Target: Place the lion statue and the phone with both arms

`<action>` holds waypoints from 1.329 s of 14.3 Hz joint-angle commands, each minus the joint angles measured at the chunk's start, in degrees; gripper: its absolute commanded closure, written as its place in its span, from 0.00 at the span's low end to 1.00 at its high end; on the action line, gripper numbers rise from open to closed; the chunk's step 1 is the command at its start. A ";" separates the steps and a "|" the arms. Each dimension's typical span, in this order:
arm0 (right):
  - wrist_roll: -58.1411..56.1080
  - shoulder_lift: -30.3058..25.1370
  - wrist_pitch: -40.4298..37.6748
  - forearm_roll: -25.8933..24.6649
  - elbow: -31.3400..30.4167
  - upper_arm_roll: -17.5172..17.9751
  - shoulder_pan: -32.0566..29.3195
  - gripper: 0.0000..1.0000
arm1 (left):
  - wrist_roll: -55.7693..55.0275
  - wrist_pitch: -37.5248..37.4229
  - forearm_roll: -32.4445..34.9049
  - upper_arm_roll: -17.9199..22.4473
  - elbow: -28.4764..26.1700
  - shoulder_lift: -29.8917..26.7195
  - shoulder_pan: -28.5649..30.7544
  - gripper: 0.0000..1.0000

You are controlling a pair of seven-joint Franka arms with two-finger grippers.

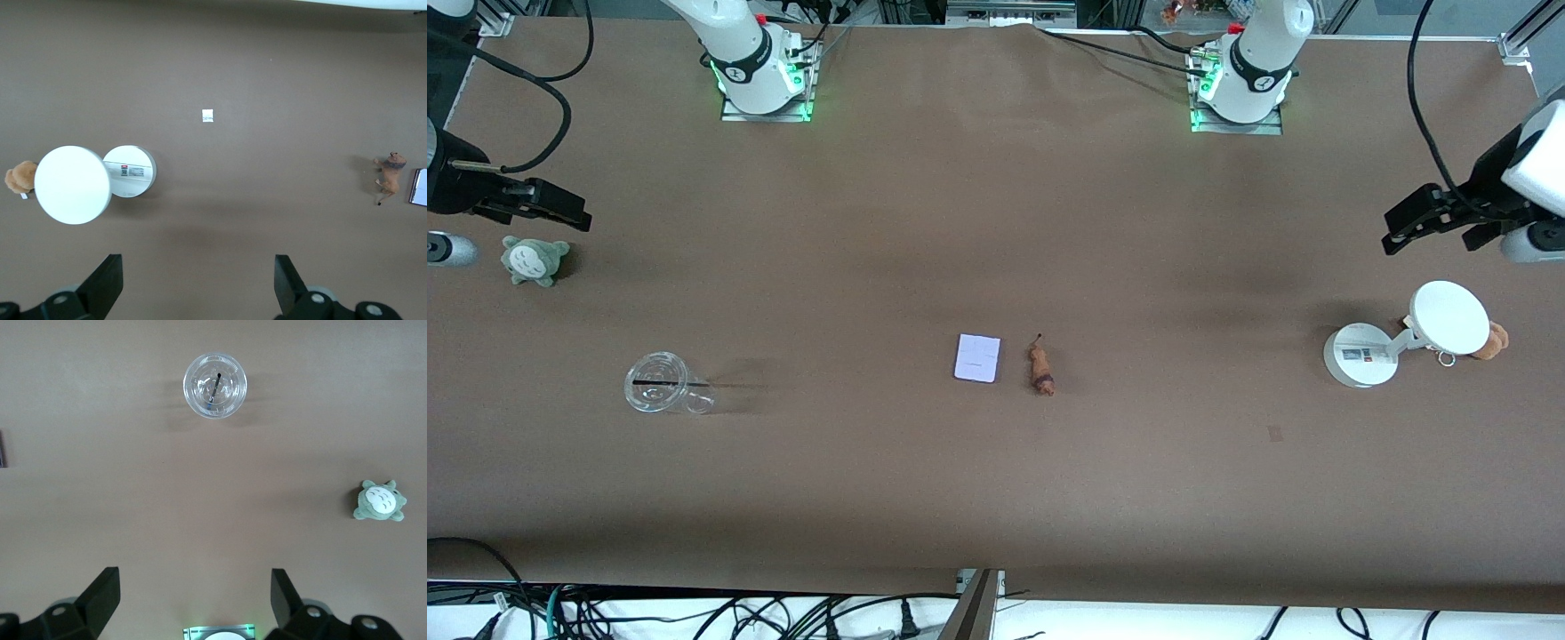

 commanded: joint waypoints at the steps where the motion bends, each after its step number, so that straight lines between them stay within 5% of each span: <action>1: -0.35 -0.18 0.21 0.91 -0.12 0.36 -0.62 0.00 | 0.49 -0.20 0.95 0.13 1.18 2.13 -1.17 0.00; 5: -0.17 -0.18 0.21 0.91 -0.12 0.36 -0.53 0.00 | 0.31 -6.34 1.12 0.31 1.62 2.49 -0.47 0.00; 19: -0.26 -0.18 0.21 0.91 -0.12 0.45 -0.36 0.00 | 1.19 -6.53 -0.11 0.84 1.62 5.74 0.06 0.00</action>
